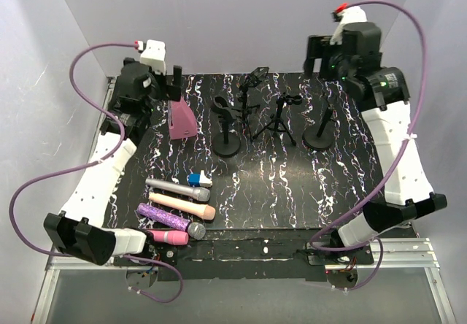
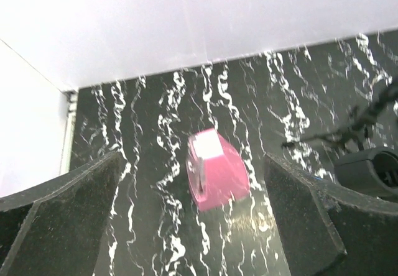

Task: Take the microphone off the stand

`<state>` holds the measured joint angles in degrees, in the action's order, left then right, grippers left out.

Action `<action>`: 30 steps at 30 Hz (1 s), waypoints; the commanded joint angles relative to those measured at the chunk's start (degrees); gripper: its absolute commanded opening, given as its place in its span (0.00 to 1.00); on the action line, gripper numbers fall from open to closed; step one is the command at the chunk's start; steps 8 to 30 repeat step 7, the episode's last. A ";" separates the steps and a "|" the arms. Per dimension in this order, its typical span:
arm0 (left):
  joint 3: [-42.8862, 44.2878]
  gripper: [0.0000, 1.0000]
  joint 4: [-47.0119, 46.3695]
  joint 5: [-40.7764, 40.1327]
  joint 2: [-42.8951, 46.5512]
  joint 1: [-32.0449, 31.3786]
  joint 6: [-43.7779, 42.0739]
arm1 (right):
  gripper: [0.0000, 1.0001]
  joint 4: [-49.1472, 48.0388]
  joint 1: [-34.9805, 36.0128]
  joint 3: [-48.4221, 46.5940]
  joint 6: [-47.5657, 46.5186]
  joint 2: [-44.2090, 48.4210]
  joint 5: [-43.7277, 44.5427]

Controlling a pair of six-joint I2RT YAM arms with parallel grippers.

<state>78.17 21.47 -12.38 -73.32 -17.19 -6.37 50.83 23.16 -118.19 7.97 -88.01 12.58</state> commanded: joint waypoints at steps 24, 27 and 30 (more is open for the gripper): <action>14.11 0.98 1.82 1.39 -7.01 3.13 0.66 | 0.96 -10.21 -4.79 -0.38 -1.46 5.21 10.80; 14.11 0.98 1.82 1.39 -7.01 3.13 0.66 | 0.96 -10.21 -4.79 -0.38 -1.46 5.21 10.80; 14.11 0.98 1.82 1.39 -7.01 3.13 0.66 | 0.96 -10.21 -4.79 -0.38 -1.46 5.21 10.80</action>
